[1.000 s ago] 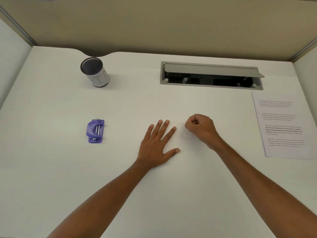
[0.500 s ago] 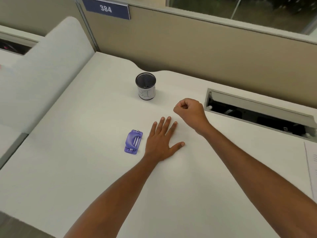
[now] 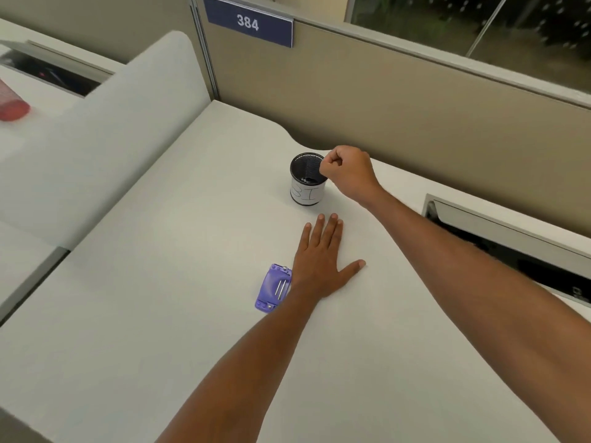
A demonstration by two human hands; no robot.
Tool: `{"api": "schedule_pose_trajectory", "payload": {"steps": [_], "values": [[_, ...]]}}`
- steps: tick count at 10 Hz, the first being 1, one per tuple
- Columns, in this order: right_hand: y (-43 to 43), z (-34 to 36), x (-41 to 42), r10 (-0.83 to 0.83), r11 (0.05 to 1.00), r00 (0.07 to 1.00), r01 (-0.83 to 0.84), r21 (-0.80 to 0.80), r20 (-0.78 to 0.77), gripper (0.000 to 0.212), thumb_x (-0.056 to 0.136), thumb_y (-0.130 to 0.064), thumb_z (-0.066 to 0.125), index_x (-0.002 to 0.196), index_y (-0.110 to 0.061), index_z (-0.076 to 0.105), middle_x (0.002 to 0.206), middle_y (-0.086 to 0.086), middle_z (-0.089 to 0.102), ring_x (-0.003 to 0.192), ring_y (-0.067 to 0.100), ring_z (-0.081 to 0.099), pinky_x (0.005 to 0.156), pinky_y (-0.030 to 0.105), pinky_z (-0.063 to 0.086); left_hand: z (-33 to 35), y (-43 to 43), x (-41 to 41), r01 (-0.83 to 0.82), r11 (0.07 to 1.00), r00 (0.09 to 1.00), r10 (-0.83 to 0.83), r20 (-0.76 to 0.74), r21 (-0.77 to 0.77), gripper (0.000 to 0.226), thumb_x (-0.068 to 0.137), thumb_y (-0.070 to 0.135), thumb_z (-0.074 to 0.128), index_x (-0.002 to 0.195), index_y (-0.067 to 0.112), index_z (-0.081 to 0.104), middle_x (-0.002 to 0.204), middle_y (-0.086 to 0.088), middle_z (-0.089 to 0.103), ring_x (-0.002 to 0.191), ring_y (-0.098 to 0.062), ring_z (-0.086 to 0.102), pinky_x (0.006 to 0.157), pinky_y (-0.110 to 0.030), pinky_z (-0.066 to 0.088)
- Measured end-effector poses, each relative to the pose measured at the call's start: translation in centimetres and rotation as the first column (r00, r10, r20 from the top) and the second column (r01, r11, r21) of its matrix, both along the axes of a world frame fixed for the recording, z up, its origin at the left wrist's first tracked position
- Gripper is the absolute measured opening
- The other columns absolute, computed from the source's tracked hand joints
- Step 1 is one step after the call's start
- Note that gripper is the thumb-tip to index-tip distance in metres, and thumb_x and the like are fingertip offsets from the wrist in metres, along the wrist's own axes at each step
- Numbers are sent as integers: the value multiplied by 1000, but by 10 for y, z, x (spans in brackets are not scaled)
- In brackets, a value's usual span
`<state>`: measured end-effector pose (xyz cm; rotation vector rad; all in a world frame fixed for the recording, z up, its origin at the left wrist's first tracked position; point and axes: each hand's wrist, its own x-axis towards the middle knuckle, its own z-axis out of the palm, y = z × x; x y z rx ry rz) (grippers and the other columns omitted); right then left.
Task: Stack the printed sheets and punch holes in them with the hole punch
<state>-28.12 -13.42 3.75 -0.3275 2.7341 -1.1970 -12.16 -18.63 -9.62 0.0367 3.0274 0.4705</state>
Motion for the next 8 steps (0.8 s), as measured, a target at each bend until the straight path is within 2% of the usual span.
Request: {"api": "schedule_pose_trajectory", "payload": {"steps": [1,2,3,4,5,7,8], "values": [[-8,-2,-11,51,996,999,-49,77,-18,16,91,-12,64,88,-3,77,78,2,72,77,23,62,82,42,61,0,-2,-5,1,1000,1000,-1,4,-18,104,102,84,24,177,14,5,187,-1,-3,173,-25,-10,140,-52,0],[-11,-3,-17,92,988,995,-88,128,-24,19,94,-13,65,89,0,78,89,11,79,90,35,71,85,46,63,-1,0,-6,4,1000,1000,-4,8,-17,105,102,84,23,177,13,4,187,-2,-3,173,-26,-10,139,-53,0],[-10,-6,-23,129,983,991,-123,137,-33,22,97,-16,67,91,1,80,77,-3,73,81,25,66,83,41,60,-3,-1,-6,6,999,1000,-6,8,-40,105,102,84,22,177,13,4,187,-3,-3,173,-27,-10,139,-53,0],[-10,-9,-28,136,982,990,-130,136,-38,23,99,-18,70,90,-1,81,68,-21,60,66,8,55,75,34,52,-2,-1,-6,10,999,1000,-10,8,-46,105,102,83,21,177,12,3,187,-3,-4,173,-28,-10,139,-53,0],[-10,-9,-31,136,982,990,-129,141,-41,19,97,-17,71,91,-3,82,68,-21,61,64,4,54,72,29,49,-1,-1,-6,15,998,1000,-15,14,-53,105,102,83,21,177,12,3,187,-4,-4,173,-28,-10,139,-54,1],[-10,-11,-31,131,985,991,-126,120,-39,8,88,-15,77,83,-9,79,67,-14,64,64,6,57,73,33,55,0,0,-7,14,998,1000,-13,22,-55,105,102,84,20,177,12,1,187,-4,-7,173,-28,-13,139,-54,0],[-11,-10,-26,118,991,992,-115,68,-48,15,95,-20,71,90,-11,83,83,-6,75,80,15,67,82,38,60,0,0,-7,6,999,1000,-6,10,-37,105,101,84,19,177,13,0,187,-4,-7,173,-27,-13,139,-54,0]]}}
